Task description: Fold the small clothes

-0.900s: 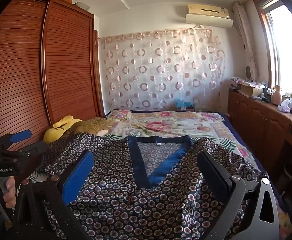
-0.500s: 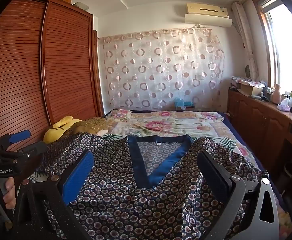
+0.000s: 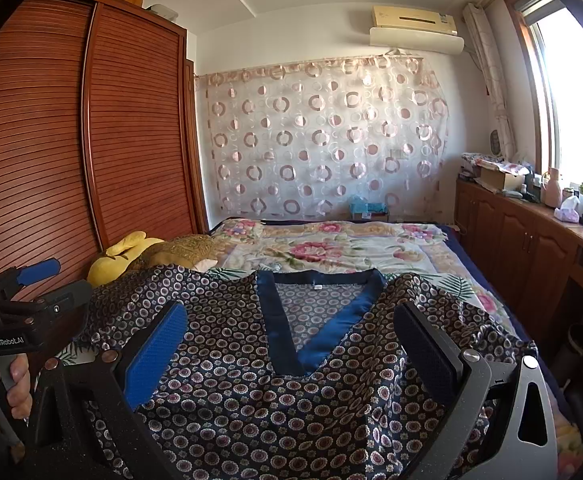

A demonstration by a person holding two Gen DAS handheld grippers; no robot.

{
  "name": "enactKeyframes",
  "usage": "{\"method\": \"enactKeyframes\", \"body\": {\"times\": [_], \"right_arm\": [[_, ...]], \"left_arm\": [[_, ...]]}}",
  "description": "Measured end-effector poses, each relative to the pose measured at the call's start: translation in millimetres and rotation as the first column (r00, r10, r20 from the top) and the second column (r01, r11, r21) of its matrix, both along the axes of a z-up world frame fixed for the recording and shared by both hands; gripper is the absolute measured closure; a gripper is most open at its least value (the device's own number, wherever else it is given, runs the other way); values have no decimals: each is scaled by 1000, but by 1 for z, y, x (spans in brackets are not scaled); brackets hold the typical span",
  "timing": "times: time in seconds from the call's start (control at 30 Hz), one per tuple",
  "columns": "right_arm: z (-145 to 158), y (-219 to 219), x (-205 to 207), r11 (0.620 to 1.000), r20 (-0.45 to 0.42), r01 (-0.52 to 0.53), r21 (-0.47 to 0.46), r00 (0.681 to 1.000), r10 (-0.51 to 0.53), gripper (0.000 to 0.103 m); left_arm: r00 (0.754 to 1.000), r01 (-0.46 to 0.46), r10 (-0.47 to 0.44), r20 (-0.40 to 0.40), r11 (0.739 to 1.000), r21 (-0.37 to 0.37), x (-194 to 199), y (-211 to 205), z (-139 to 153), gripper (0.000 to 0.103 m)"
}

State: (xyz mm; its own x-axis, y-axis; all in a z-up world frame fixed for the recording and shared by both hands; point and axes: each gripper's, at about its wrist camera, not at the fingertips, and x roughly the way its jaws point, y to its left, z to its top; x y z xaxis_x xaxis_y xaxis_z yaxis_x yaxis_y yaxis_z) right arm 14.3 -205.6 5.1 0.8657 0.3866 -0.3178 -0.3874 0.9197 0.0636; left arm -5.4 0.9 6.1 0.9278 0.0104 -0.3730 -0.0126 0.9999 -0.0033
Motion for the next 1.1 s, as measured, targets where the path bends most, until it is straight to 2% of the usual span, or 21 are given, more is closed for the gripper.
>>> {"method": "enactKeyframes", "body": {"times": [1.1], "right_arm": [[0,1,-1,1000,-2,1,5,1000,-1,0]], "left_arm": [[1000,1,-1,8,1000,5,-1,2,6,0]]}}
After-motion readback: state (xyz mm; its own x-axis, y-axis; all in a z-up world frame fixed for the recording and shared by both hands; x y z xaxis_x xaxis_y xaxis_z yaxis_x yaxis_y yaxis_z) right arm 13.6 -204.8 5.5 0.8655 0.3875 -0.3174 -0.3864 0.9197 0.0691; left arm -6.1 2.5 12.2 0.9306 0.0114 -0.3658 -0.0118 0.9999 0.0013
